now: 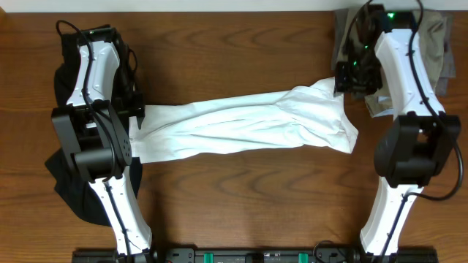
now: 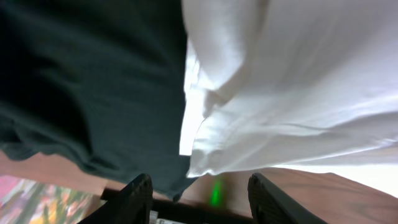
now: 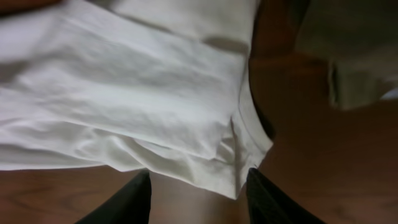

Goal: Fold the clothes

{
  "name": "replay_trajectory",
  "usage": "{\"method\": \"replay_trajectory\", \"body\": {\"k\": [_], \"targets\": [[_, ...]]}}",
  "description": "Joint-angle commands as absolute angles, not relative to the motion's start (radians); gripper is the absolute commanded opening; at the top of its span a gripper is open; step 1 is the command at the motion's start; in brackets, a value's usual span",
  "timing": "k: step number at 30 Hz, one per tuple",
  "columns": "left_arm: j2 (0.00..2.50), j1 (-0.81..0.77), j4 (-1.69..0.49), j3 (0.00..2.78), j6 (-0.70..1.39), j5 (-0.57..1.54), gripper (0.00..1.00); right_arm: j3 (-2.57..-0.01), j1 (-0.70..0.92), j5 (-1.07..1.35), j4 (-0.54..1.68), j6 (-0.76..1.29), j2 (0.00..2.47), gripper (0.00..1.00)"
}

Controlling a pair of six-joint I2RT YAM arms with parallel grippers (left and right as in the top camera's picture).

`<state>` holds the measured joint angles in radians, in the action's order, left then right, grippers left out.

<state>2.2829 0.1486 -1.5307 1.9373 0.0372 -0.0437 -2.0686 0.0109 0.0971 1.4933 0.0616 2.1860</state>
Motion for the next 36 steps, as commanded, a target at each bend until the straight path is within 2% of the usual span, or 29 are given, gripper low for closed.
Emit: {"method": "replay_trajectory", "body": {"k": [1,21,23,28,30,36], "targets": [[2.254,0.153,-1.496,1.925,0.011,-0.010,0.51,-2.103,0.020,0.165,1.478,0.003,2.136,0.50],[2.254,0.267,-1.295,1.918,0.009,0.019,0.52,-2.097,0.026,0.184,1.416,-0.047,2.136,0.58],[2.254,0.279,-1.284,1.904,0.006,0.018,0.45,-2.097,0.026,0.184,1.414,-0.046,2.136,0.58],[2.254,0.321,-1.211,1.813,0.024,0.020,0.13,-2.097,0.026,0.184,1.414,-0.046,2.136,0.59],[2.254,0.331,-1.187,1.778,0.023,0.031,0.06,-2.097,0.026,0.184,1.414,-0.046,2.136,0.59],[2.254,0.337,-1.082,1.681,0.023,0.045,0.06,-2.097,0.026,0.185,1.417,-0.038,2.136,0.59]]}}
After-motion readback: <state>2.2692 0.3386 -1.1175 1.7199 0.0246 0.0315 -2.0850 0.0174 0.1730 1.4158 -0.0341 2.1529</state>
